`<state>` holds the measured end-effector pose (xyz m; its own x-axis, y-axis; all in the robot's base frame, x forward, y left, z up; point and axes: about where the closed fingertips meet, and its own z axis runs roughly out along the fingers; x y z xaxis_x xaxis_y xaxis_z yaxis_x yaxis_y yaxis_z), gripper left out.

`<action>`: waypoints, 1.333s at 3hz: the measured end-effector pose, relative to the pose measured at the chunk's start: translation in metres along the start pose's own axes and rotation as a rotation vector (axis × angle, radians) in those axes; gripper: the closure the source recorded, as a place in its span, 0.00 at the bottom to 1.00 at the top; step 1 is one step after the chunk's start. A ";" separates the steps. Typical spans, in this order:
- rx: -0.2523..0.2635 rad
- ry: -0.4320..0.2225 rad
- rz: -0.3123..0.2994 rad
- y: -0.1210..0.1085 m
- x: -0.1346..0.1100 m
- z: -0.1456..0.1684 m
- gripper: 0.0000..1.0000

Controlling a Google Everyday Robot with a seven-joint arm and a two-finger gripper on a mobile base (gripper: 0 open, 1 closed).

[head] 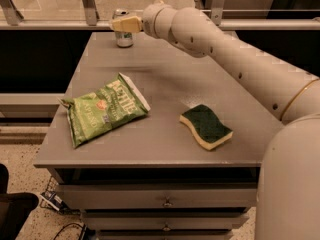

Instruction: Knock 7up can over

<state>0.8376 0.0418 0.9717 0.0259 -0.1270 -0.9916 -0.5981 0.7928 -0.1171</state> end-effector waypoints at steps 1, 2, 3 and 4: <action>-0.016 -0.009 0.012 -0.008 0.002 0.023 0.00; -0.031 0.007 0.006 -0.011 -0.001 0.043 0.00; -0.037 0.053 0.000 -0.015 0.007 0.059 0.00; -0.052 0.080 0.016 -0.015 0.021 0.076 0.00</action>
Offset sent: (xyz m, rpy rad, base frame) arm 0.0657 0.0153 0.0005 -0.0349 0.0271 0.0243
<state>0.9077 0.0728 0.9484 -0.0472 -0.1637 -0.9854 -0.6386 0.7635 -0.0963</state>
